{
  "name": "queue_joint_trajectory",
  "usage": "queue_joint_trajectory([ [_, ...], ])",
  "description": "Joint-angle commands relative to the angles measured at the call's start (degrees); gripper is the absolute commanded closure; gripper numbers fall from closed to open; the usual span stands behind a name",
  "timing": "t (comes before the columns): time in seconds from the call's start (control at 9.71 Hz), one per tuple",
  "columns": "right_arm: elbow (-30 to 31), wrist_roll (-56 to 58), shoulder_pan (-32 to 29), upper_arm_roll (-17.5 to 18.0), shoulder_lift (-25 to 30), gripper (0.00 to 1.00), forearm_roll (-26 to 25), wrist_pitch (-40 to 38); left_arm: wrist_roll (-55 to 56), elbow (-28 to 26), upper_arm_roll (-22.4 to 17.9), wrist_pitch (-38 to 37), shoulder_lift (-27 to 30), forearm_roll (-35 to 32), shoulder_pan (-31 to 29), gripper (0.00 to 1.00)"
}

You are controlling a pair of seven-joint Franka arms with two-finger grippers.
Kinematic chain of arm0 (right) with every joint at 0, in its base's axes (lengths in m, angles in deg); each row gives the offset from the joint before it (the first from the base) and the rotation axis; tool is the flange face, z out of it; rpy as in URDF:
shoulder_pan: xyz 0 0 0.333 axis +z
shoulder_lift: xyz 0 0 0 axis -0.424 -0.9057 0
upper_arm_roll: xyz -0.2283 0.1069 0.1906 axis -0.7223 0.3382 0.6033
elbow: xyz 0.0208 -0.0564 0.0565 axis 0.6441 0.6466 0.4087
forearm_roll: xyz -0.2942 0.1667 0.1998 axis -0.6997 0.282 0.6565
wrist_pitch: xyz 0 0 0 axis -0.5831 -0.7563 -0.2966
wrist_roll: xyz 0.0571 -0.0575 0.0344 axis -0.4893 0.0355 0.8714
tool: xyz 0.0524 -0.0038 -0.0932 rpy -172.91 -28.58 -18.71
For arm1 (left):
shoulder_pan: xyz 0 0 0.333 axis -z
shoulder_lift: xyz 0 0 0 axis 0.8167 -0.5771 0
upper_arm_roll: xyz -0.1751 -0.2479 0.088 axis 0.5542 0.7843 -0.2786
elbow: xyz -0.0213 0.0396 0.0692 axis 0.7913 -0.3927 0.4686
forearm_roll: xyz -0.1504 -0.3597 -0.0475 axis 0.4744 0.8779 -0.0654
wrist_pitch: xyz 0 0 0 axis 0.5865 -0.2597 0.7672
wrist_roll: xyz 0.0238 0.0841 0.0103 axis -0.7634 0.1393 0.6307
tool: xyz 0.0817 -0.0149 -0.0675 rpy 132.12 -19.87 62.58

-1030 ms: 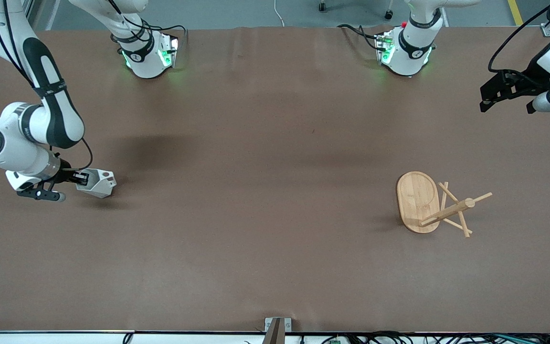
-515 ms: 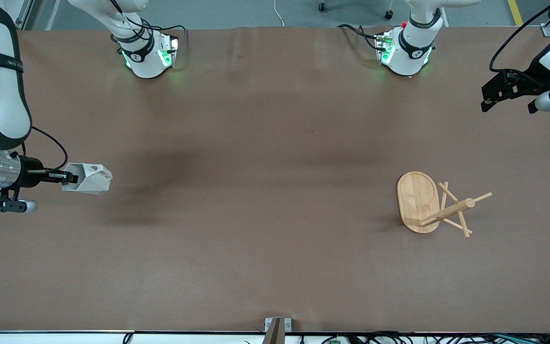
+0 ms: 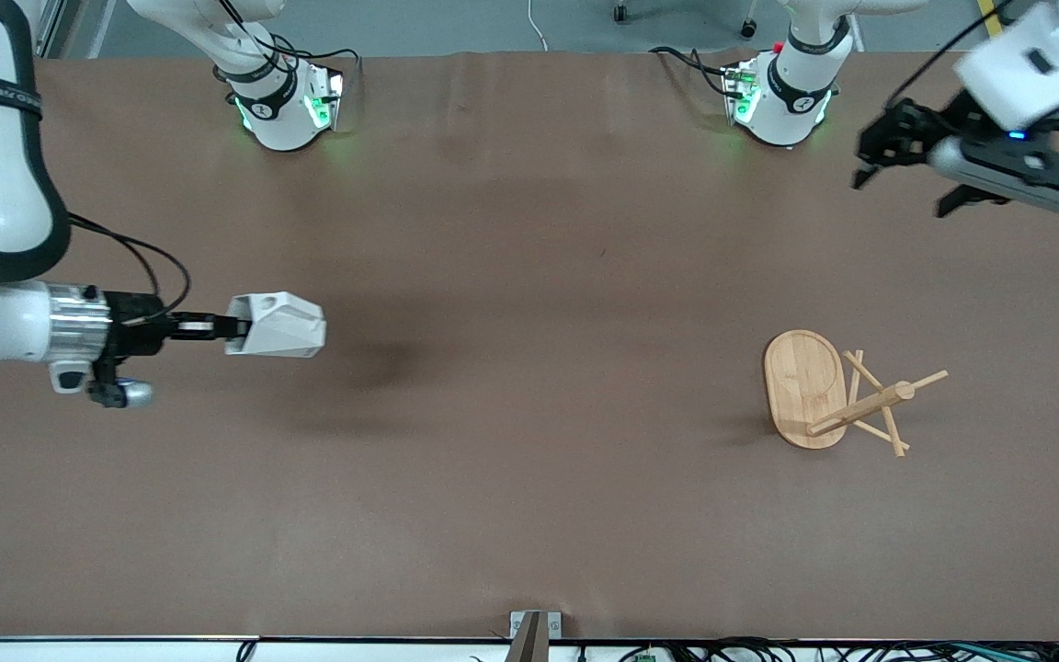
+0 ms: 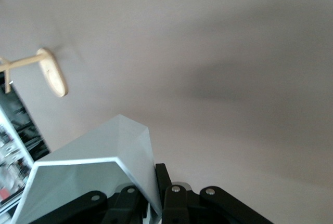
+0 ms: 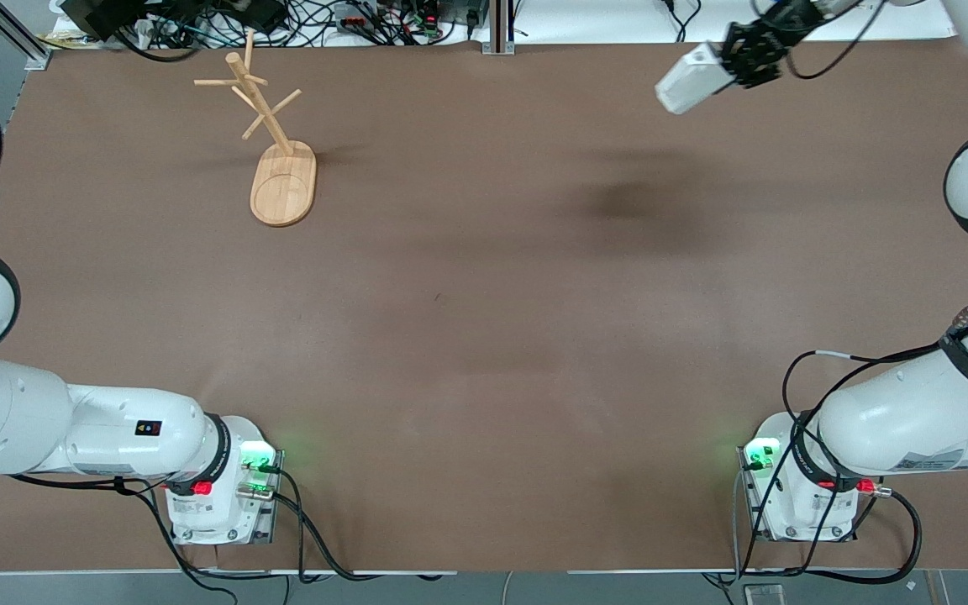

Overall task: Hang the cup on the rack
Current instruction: 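Lift the cup with the right gripper while the left gripper approaches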

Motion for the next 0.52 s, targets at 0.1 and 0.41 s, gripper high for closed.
queue_joint_trajectory([
  [0.1,5.66,0.12,7.25,-0.22,0.20,0.99,13.57,3.79,-4.23,-2.81,15.09,10.19,-1.39,0.52,2.29,0.00],
  [0.41,9.45,0.82,10.78,-0.22,0.37,0.99,24.13,3.89,-10.62,-5.99,23.81,20.42,-3.75,1.12,2.92,0.00],
])
